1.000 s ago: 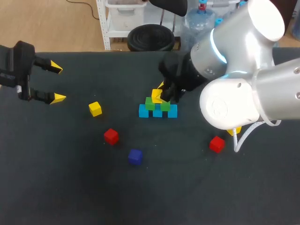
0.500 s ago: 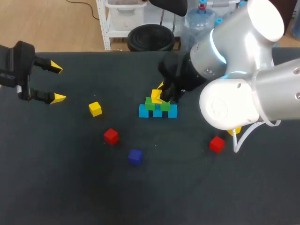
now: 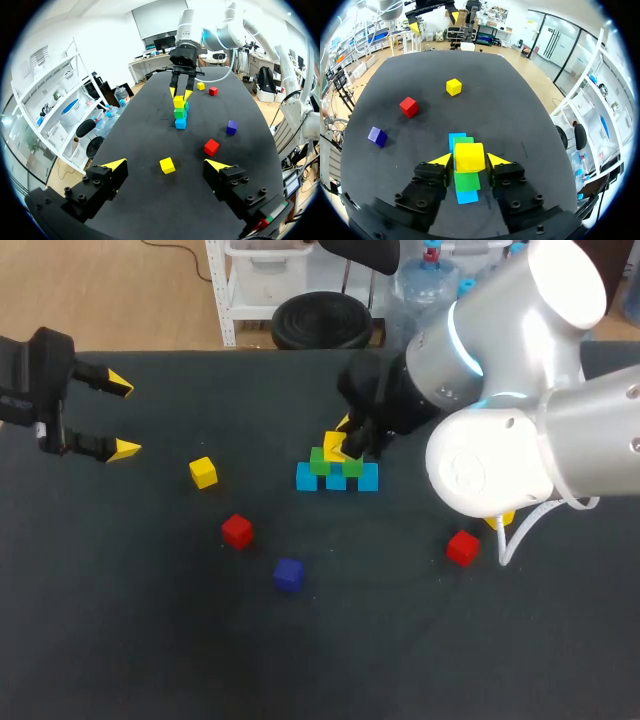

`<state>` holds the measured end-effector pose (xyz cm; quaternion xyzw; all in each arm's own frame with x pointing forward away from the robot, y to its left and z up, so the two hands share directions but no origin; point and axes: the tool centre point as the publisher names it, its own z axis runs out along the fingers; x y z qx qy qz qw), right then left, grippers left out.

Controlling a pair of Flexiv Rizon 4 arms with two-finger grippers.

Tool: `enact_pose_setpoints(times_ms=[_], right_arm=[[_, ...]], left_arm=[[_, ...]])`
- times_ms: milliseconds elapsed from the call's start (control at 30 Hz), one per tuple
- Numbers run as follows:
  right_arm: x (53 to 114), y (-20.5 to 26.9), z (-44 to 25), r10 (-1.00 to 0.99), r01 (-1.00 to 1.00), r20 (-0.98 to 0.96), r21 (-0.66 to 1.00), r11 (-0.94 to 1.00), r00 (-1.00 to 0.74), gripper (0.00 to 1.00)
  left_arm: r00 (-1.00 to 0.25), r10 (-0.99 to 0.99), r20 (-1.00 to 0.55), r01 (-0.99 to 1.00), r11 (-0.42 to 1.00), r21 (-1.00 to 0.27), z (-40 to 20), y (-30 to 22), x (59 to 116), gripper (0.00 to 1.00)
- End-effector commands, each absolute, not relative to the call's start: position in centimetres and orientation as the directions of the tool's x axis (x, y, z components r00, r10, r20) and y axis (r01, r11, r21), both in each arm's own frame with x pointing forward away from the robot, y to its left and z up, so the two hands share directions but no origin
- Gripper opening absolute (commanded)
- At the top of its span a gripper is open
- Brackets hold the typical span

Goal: Place the blue cubes, place green cubes on the blue cubes, place the yellow cubes on the green cubes, then place the red cubes on the yellow cubes, and place purple cube on the red cubes.

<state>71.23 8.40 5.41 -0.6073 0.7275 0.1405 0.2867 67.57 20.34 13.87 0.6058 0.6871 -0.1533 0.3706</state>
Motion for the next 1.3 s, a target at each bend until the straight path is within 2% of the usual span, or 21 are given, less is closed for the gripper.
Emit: enact_pose_setpoints(times_ms=[33, 100, 133, 267, 333, 433, 567, 767, 1300], right_arm=[[71.2, 8.4, 5.4, -0.802, -0.965, -0.589, -0.143, 0.221, -0.096, 0.55], [71.2, 8.4, 5.4, -0.802, -0.965, -0.590, -0.142, 0.221, -0.097, 0.80], [71.2, 8.4, 5.4, -0.802, -0.965, -0.590, -0.142, 0.221, -0.097, 0.84], [71.2, 8.4, 5.4, -0.801, -0.965, -0.591, -0.142, 0.220, -0.095, 0.87], [71.2, 8.4, 5.5, -0.800, -0.965, -0.592, -0.143, 0.219, -0.094, 0.81], [71.1, 8.4, 5.8, -0.800, -0.965, -0.593, -0.145, 0.219, -0.092, 0.84], [71.0, 7.6, 7.3, -0.780, -0.962, -0.619, -0.149, 0.229, -0.090, 1.00], [70.8, 4.1, 10.1, -0.714, -0.962, -0.693, -0.116, 0.249, -0.102, 1.00], [68.8, -6.9, 11.7, -0.646, -0.990, -0.759, -0.138, 0.043, 0.077, 1.00]], left_arm=[[0.015, 0.715, -0.699, 0.945, 0.218, 0.243, 13.7, 20.4, 67.5, 1.00], [0.015, 0.715, -0.699, 0.945, 0.218, 0.243, 13.7, 20.4, 67.5, 1.00], [0.015, 0.715, -0.699, 0.945, 0.218, 0.243, 13.7, 20.4, 67.5, 1.00], [0.015, 0.715, -0.699, 0.945, 0.218, 0.243, 13.7, 20.4, 67.5, 1.00], [0.015, 0.715, -0.699, 0.945, 0.218, 0.243, 13.7, 20.4, 67.5, 1.00], [0.015, 0.715, -0.699, 0.945, 0.218, 0.243, 13.7, 20.4, 67.5, 1.00], [0.015, 0.715, -0.699, 0.945, 0.218, 0.243, 13.7, 20.4, 67.5, 1.00], [0.015, 0.715, -0.699, 0.945, 0.218, 0.243, 13.7, 20.4, 67.5, 1.00], [0.015, 0.715, -0.699, 0.945, 0.218, 0.243, 13.7, 20.4, 67.5, 1.00]])
